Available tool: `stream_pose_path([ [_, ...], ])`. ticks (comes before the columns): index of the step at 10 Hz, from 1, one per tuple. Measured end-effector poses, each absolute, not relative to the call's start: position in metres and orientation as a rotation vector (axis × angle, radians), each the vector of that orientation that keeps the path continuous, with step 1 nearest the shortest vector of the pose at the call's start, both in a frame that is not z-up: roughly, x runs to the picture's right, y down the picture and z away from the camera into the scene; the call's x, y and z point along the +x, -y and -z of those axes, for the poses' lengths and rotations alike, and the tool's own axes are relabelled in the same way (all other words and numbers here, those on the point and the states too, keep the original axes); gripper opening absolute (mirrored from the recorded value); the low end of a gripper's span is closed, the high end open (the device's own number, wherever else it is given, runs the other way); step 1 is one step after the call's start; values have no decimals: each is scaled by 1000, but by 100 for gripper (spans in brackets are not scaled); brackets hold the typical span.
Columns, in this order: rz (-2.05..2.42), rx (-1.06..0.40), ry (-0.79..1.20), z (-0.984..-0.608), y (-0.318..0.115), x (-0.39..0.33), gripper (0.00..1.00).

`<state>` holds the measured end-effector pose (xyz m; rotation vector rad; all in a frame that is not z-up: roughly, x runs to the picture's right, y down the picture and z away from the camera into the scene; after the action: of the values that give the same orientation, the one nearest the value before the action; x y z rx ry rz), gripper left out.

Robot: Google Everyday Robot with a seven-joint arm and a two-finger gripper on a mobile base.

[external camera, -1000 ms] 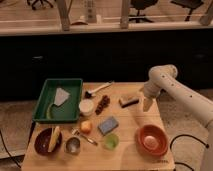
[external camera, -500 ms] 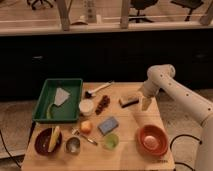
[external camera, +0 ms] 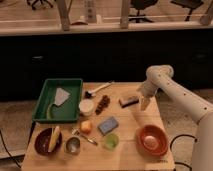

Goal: Place eraser in plastic cup

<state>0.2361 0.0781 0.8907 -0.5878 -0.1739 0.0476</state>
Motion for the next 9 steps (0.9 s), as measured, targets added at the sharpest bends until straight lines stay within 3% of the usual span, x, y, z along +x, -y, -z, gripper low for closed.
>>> stream_pose_path([
  [9, -42, -597, 196, -908, -86, 227, 80],
])
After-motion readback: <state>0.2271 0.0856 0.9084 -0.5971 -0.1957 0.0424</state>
